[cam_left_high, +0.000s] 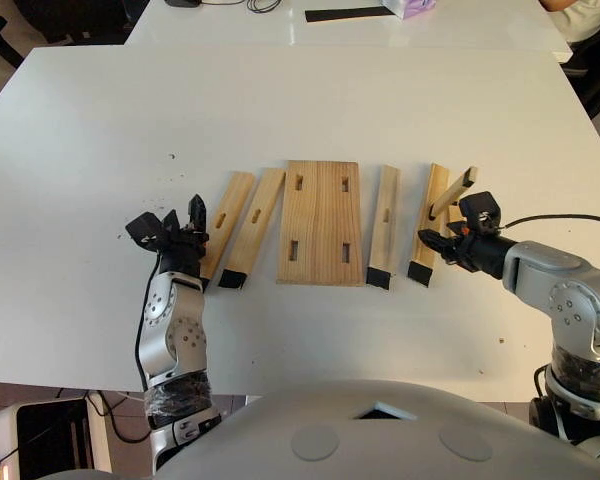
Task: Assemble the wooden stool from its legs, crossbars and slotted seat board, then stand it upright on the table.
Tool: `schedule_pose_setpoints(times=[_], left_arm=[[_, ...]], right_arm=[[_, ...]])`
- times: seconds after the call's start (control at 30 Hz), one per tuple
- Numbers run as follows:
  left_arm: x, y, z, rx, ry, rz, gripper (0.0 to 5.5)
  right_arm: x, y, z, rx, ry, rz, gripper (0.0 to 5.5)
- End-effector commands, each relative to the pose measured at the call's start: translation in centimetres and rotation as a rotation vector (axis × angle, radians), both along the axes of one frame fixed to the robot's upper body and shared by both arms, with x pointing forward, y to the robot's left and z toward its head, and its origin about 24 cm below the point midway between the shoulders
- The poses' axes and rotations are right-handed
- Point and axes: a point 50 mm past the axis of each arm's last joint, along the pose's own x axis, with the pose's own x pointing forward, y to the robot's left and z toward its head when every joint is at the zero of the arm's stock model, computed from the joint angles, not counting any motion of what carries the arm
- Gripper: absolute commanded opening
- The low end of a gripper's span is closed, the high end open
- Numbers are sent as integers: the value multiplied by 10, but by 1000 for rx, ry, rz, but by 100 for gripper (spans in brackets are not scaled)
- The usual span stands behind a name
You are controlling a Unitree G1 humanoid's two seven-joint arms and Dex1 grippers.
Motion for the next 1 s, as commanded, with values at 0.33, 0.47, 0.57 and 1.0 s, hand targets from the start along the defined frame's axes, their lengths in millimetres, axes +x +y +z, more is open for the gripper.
schedule_pose_setpoints(times=[0.33, 0.47, 0.57, 1.0], left_arm=[[-1, -3, -2, -11, 2, 10, 328], [-2, -3, -1, -15, -1, 20, 328], [-2, -3, -1, -16, -2, 19, 328], [-4, -5, -3, -21, 3, 21, 328]], right_arm=[[3, -2, -1, 152, 57, -161, 427], [6, 4, -1, 145, 62, -136, 427], [7, 12, -4, 109, 76, -105, 427], [-1, 6, -12, -43, 113, -74, 317]])
